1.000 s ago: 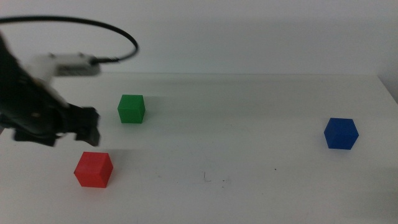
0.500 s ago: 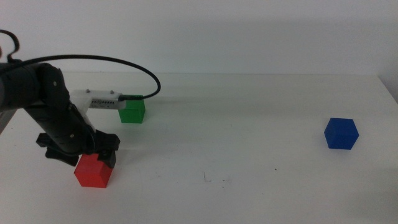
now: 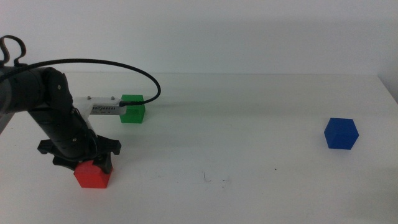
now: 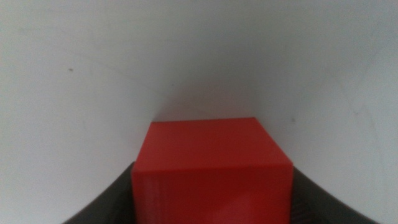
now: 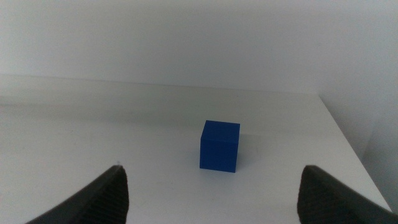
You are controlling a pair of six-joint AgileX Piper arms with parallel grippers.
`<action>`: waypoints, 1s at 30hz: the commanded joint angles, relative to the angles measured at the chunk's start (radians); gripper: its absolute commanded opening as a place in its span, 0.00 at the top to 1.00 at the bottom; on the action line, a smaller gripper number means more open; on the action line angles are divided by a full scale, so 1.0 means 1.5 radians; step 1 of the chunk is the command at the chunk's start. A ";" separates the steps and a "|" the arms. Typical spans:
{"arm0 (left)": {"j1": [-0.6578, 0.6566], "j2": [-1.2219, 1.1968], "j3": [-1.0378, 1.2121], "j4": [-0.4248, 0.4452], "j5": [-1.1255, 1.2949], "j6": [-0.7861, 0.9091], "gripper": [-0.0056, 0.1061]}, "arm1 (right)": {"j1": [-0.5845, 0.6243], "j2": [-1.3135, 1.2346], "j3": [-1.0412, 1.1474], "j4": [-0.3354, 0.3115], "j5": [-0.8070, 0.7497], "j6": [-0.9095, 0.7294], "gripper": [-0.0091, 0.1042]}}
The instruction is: Stack red cubes first, then green, then blue cubes in a specific spot.
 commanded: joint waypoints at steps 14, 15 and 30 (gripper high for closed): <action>-0.353 0.134 -0.390 0.113 0.177 -0.455 0.97 | -0.004 -0.003 0.002 -0.003 -0.006 -0.005 0.20; -0.359 0.154 -0.407 0.105 0.189 -0.456 0.97 | -0.004 -0.003 0.002 -0.003 -0.006 -0.005 0.20; -0.367 0.243 -0.440 0.027 0.147 -0.441 0.97 | -0.004 -0.003 0.002 -0.003 -0.006 -0.005 0.20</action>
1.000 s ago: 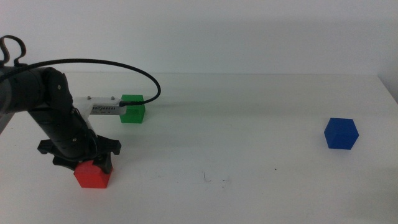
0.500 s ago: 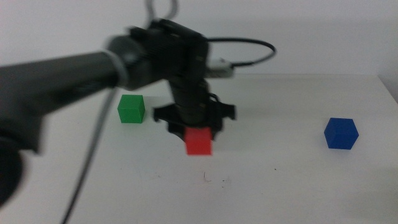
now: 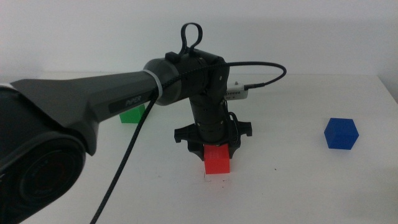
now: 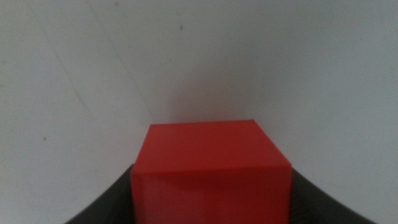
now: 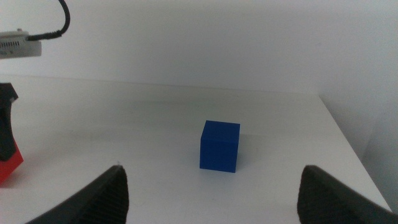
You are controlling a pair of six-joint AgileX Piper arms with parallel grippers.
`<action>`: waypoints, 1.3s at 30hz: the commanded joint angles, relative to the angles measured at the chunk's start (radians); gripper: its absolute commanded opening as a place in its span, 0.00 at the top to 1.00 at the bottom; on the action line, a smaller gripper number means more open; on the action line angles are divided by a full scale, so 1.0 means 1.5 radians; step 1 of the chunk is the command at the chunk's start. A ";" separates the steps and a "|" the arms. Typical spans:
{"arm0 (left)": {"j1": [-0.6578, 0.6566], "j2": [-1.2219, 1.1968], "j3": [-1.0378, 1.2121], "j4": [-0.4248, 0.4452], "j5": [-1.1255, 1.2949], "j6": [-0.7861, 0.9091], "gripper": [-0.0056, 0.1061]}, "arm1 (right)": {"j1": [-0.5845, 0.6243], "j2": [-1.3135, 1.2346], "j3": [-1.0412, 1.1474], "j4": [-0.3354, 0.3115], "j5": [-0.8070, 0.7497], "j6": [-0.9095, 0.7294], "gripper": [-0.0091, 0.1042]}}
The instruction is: Stack red cubes first, then green, then blue cubes in a specific spot.
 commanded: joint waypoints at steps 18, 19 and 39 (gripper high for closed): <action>0.004 -0.027 -0.021 0.031 0.040 0.047 0.11 | -0.004 -0.003 0.002 -0.003 -0.006 -0.005 0.20; 0.007 -0.045 -0.025 0.047 0.051 0.047 0.11 | -0.004 -0.003 0.002 -0.003 -0.006 -0.005 0.20; 0.292 -0.069 -0.031 0.089 -0.085 0.250 0.11 | -0.004 -0.003 0.002 -0.003 -0.006 -0.005 0.20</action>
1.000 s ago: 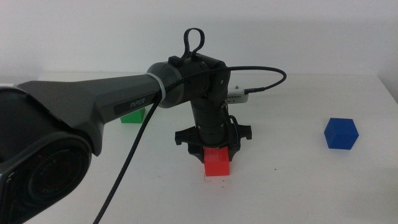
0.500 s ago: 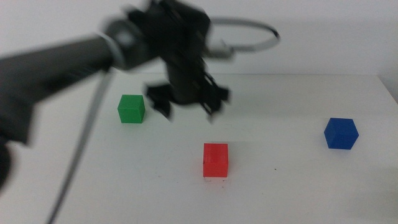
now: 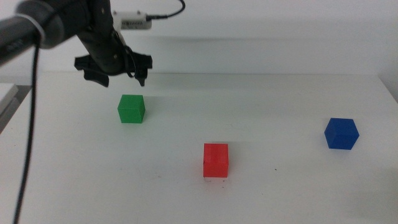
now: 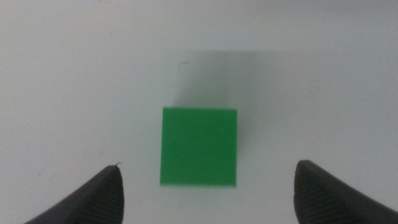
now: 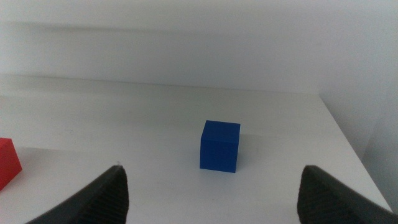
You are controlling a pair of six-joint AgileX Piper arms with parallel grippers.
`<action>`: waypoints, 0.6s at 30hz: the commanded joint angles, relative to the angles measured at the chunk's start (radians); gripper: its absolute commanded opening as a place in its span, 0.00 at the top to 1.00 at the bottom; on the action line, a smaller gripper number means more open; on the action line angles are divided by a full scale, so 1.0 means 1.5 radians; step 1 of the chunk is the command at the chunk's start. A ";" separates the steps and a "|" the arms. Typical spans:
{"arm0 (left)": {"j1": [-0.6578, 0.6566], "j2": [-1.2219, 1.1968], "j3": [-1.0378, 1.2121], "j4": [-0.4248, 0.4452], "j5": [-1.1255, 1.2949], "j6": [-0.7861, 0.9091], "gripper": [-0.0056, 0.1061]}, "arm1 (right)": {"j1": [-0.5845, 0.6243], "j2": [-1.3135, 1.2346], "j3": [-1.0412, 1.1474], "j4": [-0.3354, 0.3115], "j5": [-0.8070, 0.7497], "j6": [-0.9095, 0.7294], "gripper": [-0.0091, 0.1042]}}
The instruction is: Stack red cubes first, then green, then blue cubes in a specific spot.
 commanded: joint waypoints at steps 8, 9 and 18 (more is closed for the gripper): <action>0.004 0.090 -0.002 -0.011 -0.077 0.028 0.11 | -0.004 -0.003 0.002 -0.003 -0.006 -0.005 0.20; 0.004 0.098 -0.002 -0.005 -0.078 0.029 0.11 | -0.004 -0.003 0.002 -0.003 -0.006 -0.005 0.20; 0.021 0.134 -0.002 -0.041 -0.086 0.046 0.41 | -0.004 -0.003 0.002 -0.003 -0.006 -0.005 0.20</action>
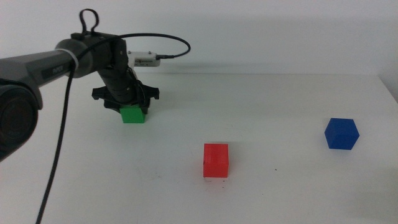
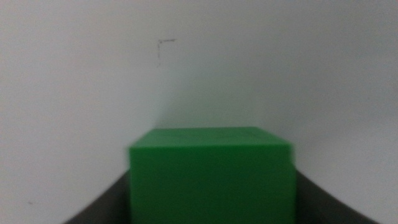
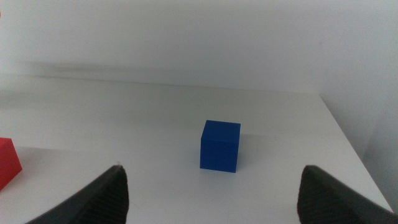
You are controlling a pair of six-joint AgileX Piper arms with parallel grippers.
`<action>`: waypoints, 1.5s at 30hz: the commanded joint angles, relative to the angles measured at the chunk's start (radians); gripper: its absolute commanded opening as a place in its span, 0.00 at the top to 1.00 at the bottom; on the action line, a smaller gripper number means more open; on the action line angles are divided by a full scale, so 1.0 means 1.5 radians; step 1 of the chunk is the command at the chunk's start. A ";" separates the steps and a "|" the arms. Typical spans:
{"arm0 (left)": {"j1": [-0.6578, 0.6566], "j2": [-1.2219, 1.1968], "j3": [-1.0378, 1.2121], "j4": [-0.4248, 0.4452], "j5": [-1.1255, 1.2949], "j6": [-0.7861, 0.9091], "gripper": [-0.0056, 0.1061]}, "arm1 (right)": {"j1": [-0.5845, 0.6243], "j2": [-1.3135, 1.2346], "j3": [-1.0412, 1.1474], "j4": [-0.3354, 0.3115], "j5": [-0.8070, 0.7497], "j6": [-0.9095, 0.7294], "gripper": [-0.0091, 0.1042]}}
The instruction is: Stack red cubes first, then green, then blue cubes in a specific spot.
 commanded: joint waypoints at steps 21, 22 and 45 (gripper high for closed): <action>-0.376 -0.296 0.226 0.234 0.031 -0.520 0.88 | -0.004 -0.003 0.002 -0.003 -0.006 -0.005 0.20; -0.376 -0.285 0.215 0.220 0.031 -0.516 0.88 | -0.004 -0.003 0.002 -0.003 -0.006 -0.005 0.20; -0.394 -0.209 0.172 0.151 0.020 -0.481 0.88 | -0.004 -0.003 0.002 -0.003 -0.006 -0.005 0.20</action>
